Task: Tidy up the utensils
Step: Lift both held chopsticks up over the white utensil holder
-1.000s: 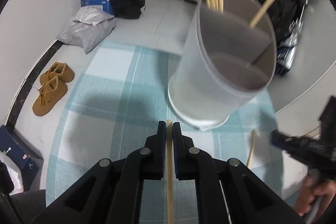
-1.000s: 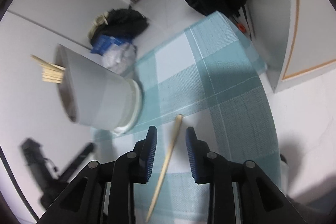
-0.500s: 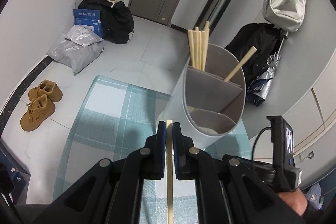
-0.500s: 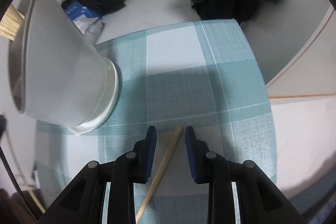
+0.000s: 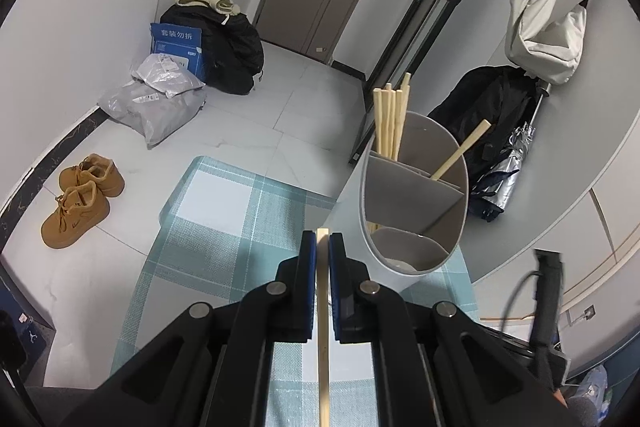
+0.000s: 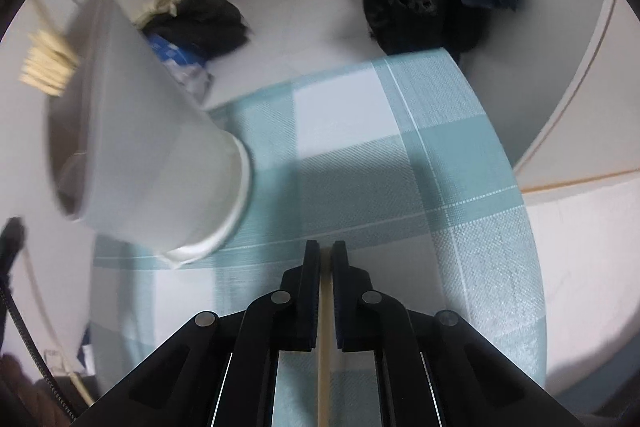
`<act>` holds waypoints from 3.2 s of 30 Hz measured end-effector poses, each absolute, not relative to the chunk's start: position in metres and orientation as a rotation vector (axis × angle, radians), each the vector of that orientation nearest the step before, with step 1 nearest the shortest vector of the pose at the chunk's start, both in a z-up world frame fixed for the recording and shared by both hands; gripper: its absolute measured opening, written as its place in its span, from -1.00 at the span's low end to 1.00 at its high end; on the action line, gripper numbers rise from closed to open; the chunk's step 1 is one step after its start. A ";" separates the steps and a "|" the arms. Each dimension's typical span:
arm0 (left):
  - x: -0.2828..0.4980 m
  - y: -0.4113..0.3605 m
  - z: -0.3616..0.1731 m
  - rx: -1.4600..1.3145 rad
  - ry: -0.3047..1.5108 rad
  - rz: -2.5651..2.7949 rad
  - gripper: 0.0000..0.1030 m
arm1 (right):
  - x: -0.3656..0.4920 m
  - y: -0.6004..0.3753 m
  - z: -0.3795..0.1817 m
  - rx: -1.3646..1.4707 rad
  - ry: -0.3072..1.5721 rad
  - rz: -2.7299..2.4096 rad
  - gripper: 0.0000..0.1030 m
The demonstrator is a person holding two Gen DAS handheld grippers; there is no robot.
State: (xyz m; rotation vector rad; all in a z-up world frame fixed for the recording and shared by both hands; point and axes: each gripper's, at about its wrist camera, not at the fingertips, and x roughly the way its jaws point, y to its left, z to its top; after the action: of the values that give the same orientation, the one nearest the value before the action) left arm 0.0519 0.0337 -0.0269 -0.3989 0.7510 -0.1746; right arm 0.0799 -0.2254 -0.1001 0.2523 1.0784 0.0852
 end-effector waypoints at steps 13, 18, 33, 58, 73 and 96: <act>0.029 0.014 0.004 -0.358 0.692 -0.238 -0.94 | 0.002 -0.228 -0.027 0.310 0.683 0.273 -0.90; 0.021 0.002 0.018 -0.315 0.685 -0.250 -0.95 | -0.010 -0.223 -0.013 0.293 0.602 0.313 -0.90; 0.026 -0.018 0.090 -0.293 0.565 -0.266 -0.95 | -0.011 -0.228 0.073 0.310 0.324 0.378 -0.90; 0.123 0.005 0.113 -0.335 0.314 -0.139 -0.95 | 0.128 -0.199 0.152 0.172 0.071 0.531 -0.90; 0.162 0.003 0.073 -0.336 0.288 -0.103 -0.95 | 0.191 -0.174 0.101 0.219 0.075 0.653 -0.90; 0.140 -0.009 0.061 -0.264 0.297 -0.149 -0.94 | 0.170 -0.189 0.084 0.161 0.141 0.693 -0.90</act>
State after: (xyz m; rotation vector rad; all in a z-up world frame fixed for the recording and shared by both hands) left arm 0.1400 -0.0089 0.0615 -0.2643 0.2973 -0.1494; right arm 0.1705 -0.1890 0.0842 0.1611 0.1415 0.6935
